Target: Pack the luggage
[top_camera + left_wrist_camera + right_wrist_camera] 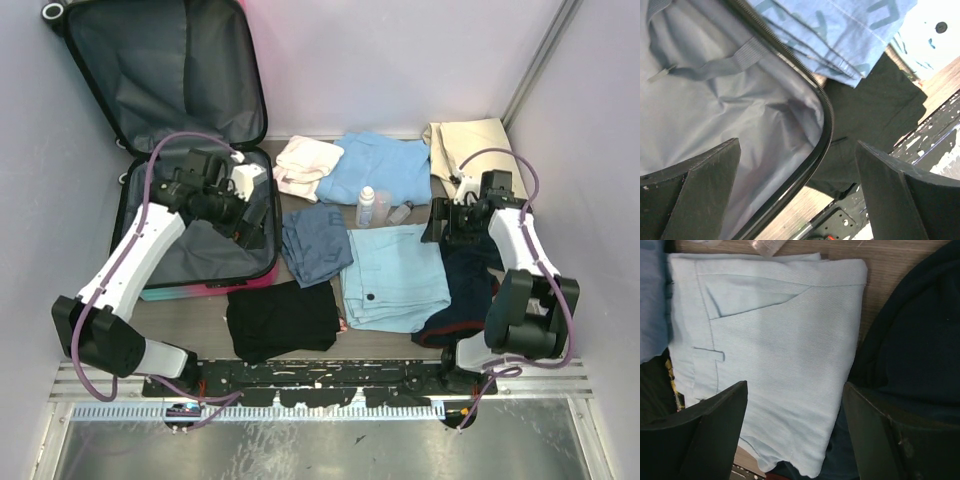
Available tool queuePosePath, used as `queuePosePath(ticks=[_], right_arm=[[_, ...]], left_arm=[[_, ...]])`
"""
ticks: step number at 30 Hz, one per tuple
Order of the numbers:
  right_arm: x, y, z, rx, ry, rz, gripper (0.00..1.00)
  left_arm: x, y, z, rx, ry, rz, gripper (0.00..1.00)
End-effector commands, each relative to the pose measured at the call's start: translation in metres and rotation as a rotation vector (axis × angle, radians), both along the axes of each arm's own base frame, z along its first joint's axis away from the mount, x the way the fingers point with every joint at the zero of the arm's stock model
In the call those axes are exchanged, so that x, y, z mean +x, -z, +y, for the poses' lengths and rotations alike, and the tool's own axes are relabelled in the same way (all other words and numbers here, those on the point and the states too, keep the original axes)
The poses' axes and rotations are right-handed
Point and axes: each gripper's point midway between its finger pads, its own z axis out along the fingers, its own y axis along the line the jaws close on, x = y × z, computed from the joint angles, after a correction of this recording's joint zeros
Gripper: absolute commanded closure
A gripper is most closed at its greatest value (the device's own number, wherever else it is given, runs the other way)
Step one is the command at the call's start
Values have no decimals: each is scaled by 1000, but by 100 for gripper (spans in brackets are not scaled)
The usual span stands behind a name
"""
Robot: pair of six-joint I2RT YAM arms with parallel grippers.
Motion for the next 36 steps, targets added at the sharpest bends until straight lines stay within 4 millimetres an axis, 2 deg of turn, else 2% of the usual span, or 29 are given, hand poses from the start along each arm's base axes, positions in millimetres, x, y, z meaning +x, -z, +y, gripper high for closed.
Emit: queuePosePath(ticks=[1,11,15,18,22,25,26,27,30,36], right_arm=[[17,21,-6,-2,12,-1,21],[55,72,-21,-17,105,65,28],[58,82,-9,36,87,91,34],[58,77,3,82,70,73,42],[54,61,10,105,40,40,61],[45,39,14,95,-15,-18,84],[40,30,16,91,-37,-41,95],[35,24,16,80,-57,-63,99],[20,5,15,28,-123,-124,99],[-11,-8,-1,-89,-206,-181,99]], left_arm=[[4,-10,-33,-113,72,-65,2],[-3,-1,-66,-189,162,-76,2],[0,0,-72,-182,173,-81,2],[5,1,-75,-183,171,-85,2],[8,3,-80,-187,175,-83,2],[8,2,-86,-194,193,-86,2],[8,1,-88,-196,199,-91,2],[7,1,-90,-198,206,-94,2],[6,4,-100,-205,214,-96,2],[-5,13,-134,-224,215,-112,2]])
